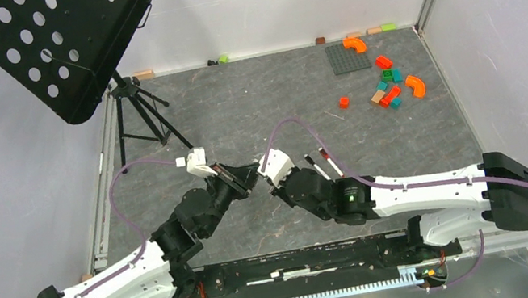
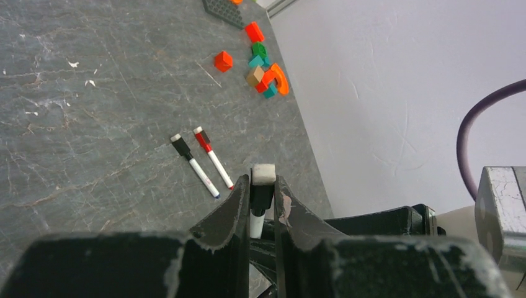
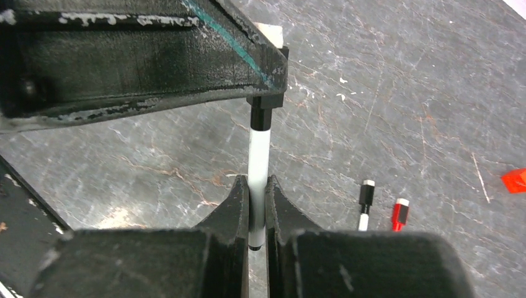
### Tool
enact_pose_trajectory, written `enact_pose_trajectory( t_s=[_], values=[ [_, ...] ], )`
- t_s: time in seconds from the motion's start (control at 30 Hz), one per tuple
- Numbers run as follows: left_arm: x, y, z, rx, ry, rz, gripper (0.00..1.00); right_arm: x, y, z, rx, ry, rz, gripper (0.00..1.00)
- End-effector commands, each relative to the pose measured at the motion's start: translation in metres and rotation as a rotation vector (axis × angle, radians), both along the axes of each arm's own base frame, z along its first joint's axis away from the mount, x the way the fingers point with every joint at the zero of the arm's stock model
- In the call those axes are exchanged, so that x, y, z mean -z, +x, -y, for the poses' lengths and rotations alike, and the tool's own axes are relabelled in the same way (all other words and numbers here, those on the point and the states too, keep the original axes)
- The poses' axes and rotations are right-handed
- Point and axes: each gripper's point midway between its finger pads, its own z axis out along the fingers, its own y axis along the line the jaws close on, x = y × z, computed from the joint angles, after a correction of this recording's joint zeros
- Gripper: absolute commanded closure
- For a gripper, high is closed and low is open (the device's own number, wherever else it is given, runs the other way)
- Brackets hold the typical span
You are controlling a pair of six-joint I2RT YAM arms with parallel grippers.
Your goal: Insert the pens into the pen caps
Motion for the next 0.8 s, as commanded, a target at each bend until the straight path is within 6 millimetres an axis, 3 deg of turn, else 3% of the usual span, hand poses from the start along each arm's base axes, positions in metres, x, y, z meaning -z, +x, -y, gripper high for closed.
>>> enact_pose_trajectory(
  t_s=[0.0,0.2,0.3,0.5,0.67,0.77],
  values=[
    [0.010,-0.061,0.047,0.338,0.015,-0.088,0.98,-0.093,-0.004,-0.043,-0.125,0.282,0.103,1.00],
    [-0.006,-0.081,0.056,0.476,-0.006,0.027,0.98,-0.117,-0.025,-0.030,-0.270,0.434,0.089,1.00],
    [-0.016,-0.099,0.061,0.595,-0.005,0.113,0.98,-0.143,-0.041,-0.017,-0.358,0.568,0.090,1.00],
    [-0.015,-0.134,0.062,0.799,0.023,0.218,0.98,-0.189,-0.083,0.000,-0.563,0.716,0.108,1.00],
    [-0.020,-0.160,0.059,0.940,0.015,0.313,0.98,-0.211,-0.111,0.009,-0.702,0.774,0.130,1.00],
    [-0.015,-0.165,0.058,0.980,0.054,0.322,0.98,-0.223,-0.125,0.016,-0.775,0.790,0.154,1.00]
  ],
)
